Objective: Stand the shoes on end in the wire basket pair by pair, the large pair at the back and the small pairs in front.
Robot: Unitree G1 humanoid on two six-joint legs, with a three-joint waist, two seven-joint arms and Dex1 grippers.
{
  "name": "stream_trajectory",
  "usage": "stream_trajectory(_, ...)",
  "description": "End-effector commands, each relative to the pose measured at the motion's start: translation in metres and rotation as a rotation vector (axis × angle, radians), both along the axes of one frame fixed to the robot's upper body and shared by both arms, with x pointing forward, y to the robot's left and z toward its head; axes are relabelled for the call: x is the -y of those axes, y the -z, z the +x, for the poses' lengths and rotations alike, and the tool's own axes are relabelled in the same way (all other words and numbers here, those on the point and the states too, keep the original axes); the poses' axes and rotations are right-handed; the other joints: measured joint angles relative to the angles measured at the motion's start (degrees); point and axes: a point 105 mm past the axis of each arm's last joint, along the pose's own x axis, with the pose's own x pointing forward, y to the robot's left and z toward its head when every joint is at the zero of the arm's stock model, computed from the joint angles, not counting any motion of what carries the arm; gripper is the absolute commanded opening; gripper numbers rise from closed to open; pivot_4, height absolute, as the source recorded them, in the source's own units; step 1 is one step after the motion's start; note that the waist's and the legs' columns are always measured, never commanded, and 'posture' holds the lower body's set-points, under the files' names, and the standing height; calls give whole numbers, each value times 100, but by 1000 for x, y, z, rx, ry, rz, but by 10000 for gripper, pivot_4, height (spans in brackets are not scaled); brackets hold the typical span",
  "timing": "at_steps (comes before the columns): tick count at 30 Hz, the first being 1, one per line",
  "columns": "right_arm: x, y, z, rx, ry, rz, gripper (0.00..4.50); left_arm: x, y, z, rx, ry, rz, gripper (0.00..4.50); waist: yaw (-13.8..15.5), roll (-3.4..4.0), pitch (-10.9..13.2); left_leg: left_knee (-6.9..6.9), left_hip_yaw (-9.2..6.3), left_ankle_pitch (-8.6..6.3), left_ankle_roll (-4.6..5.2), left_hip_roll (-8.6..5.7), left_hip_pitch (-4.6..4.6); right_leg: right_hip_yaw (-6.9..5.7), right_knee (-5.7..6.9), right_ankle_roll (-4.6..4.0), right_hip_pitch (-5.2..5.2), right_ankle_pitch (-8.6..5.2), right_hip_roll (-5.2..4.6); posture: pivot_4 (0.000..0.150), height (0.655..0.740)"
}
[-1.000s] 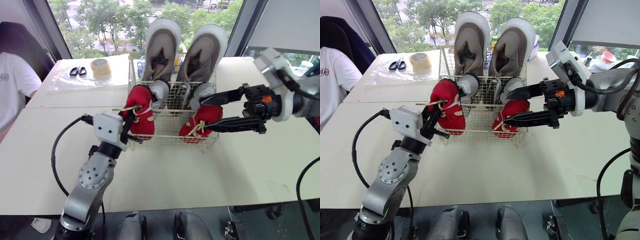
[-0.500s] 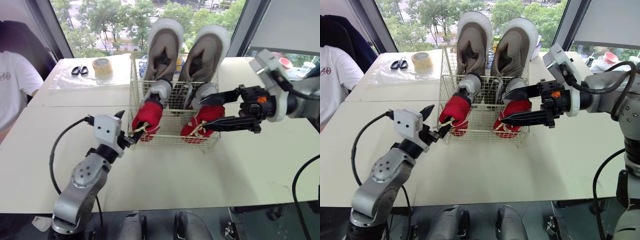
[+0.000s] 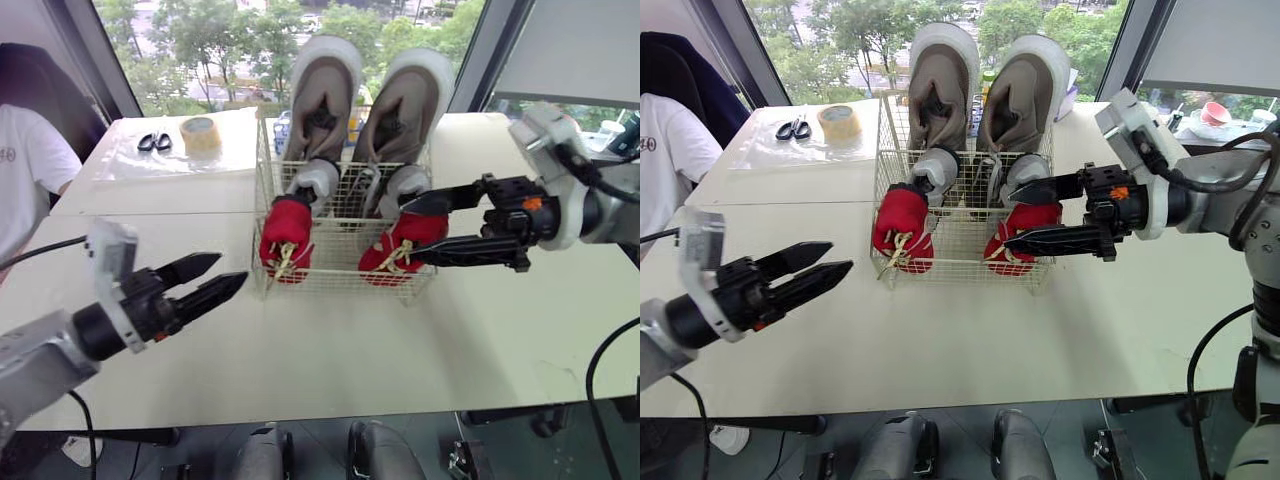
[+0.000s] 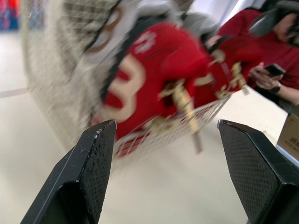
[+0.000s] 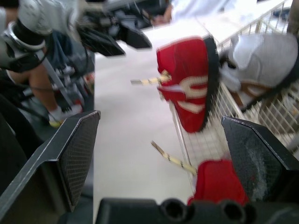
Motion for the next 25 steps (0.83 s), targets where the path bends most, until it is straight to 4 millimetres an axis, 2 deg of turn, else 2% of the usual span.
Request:
stream_trajectory(1, 2, -39, -26, 5, -101, 185, 45000, -22, 6, -4, -56, -35, 11, 35409, -46, 0, 1, -2, 0, 0, 0, 0, -4, 0, 0, 0, -4, 0, 0, 1500, 7400)
stream_trajectory(3, -3, -30, -41, -74, -163, 196, 45000, -24, 15, -8, -96, -18, 29, 35409, -59, -3, 0, -6, -1, 0, 0, 0, -7, 0, -1, 1, -7, 0, -1, 1500, 7400)
stream_trajectory(7, -16, 22, -67, -259, -189, 139, 45000, -17, 34, -15, -155, 28, 69, 35409, -43, -16, -8, -15, -11, -3, -2, 1, -6, -8, -9, 1, 0, -1, -6, 1500, 7400)
stream_trajectory(9, -17, 42, -67, -306, -126, 133, 45000, -14, 41, -17, -169, 34, 66, 35409, -52, -10, -5, -15, -8, -3, -2, -1, -12, -4, -13, 0, -4, -1, -12, 1500, 7400)
stream_trajectory(13, -6, 100, -64, -387, 62, -24, 45000, 2, 61, -28, -222, 84, 69, 35409, -54, -10, -8, -12, 1, -3, -2, 0, -3, 0, -15, -1, 0, -1, -11, 1500, 7400)
stream_trajectory(15, -1, 118, -66, -421, 99, -55, 45000, 10, 67, -31, -237, 93, 47, 35409, -57, -9, -8, -13, 1, -4, -2, 0, -4, 1, -18, 0, -1, -2, -10, 1500, 7400)
stream_trajectory(20, -4, 130, -72, -429, 94, -30, 45000, 21, 73, -33, -248, 104, 0, 35409, -57, -9, -8, -12, -1, -3, -2, 1, -4, 1, -17, 16, -4, -12, -5, 1500, 7400)
stream_trajectory(25, -11, 139, -75, -439, 72, -17, 45000, 22, 86, -31, -253, 88, 18, 35409, -54, -9, -8, -13, -2, -3, -2, 2, -5, 0, -17, 16, -4, -13, -4, 1500, 7400)
